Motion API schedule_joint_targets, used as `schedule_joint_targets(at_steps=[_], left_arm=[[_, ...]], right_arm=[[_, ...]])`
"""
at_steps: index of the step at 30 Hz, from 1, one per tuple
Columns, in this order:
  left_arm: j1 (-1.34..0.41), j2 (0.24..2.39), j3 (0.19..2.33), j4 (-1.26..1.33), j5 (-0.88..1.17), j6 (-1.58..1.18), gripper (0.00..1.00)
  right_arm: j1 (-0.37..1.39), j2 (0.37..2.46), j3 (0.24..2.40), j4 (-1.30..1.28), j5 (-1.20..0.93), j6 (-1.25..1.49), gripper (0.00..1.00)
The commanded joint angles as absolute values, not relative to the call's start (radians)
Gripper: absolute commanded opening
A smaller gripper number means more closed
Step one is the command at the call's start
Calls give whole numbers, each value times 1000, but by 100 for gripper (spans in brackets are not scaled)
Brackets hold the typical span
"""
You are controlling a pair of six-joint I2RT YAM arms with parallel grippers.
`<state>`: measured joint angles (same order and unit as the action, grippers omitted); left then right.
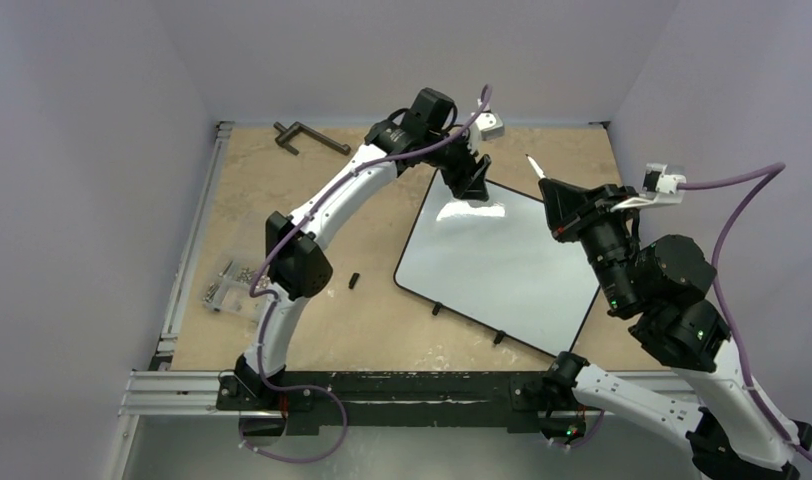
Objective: Write a sentence on the whiteboard
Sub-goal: Move the whiteboard to the center of the board.
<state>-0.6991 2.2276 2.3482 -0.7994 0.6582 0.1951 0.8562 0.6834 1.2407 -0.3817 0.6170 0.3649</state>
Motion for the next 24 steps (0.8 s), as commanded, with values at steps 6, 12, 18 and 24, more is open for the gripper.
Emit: schedule_joint_targets(at_steps=[6,12,18,24], left_arm=[[-669,2327,2486,-648,734,139,76],[-650,2384,2504,-566,695,86,91],[-646,2415,2534,-592,676,109,92],[-645,2380,2511,-685,713,162,81]], right_arm=[[854,688,1240,-380,570,379,0],[854,698,1224,-377,549,388,0],[854,713,1218,-380,542,390,0],[855,725,1215,-381,533,399,0]])
